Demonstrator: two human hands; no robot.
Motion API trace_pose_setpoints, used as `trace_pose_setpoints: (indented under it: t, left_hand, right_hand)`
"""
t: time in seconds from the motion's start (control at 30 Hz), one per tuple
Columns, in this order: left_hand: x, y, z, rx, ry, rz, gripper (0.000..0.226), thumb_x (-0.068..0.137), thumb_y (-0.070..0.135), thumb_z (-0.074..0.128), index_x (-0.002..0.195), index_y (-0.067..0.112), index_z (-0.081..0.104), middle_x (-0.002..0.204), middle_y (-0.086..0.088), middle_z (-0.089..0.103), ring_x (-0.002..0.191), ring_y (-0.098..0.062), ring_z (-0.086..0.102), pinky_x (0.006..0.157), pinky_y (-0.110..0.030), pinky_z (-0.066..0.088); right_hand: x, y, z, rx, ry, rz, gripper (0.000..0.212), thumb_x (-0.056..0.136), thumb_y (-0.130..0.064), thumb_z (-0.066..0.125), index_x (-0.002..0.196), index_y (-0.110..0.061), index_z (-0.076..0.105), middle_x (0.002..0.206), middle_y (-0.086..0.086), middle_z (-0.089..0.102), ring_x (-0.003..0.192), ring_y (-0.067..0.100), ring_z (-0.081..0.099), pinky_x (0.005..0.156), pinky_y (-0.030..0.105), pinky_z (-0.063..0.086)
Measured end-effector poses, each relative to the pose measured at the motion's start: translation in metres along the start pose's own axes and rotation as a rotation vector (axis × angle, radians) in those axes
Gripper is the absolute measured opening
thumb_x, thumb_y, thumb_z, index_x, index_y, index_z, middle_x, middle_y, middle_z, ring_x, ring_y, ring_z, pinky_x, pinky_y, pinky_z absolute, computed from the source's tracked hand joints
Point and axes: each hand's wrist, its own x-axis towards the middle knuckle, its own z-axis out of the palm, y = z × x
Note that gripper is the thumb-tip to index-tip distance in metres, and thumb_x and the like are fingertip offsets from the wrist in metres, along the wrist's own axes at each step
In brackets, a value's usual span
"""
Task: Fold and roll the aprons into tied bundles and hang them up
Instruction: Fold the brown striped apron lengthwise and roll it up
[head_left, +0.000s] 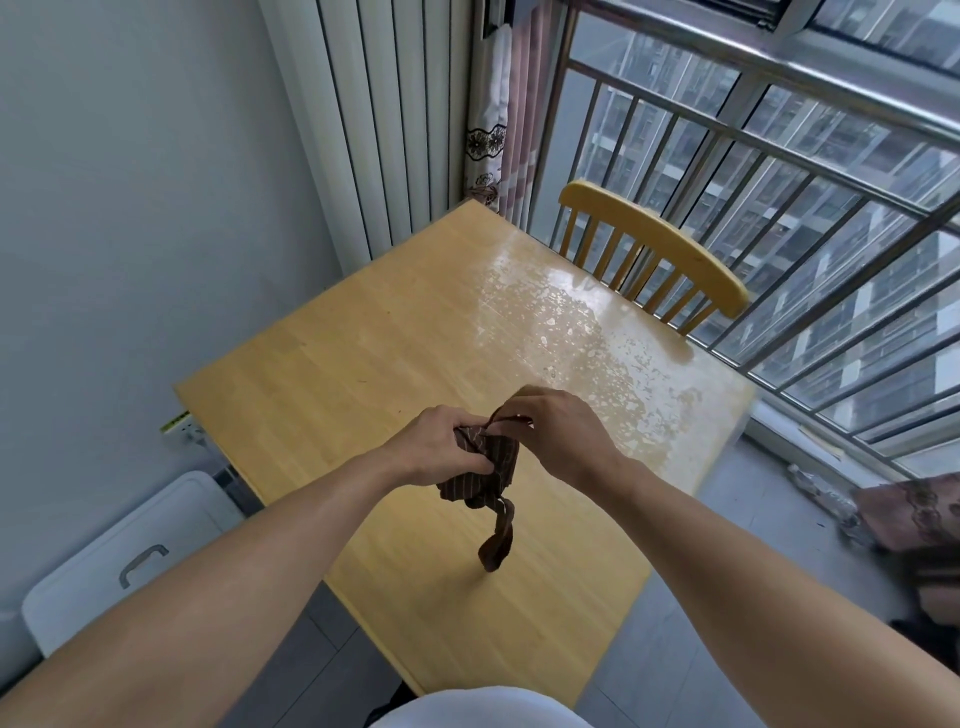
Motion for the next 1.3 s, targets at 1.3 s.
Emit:
trace_pose_setpoints:
  t: [1.3]
  left_hand:
    - [0.001,0.011,0.035,0.556,0.611,0.106,0.046,0.078,0.032,0.077,0.114,0.025,0.05,0.092,0.008,0.06,0.09,-0.021,0.061,0.063,-0.032,0.038]
  right_hand:
    - [-0.005,-0.029,0.036,0.482,0.227,0.618,0.025,0.099,-0.028,0.058,0.108,-0.019,0.079,0.094,0.002,0.067,0.063,0.006,0.055,0.049,0.01,0.034]
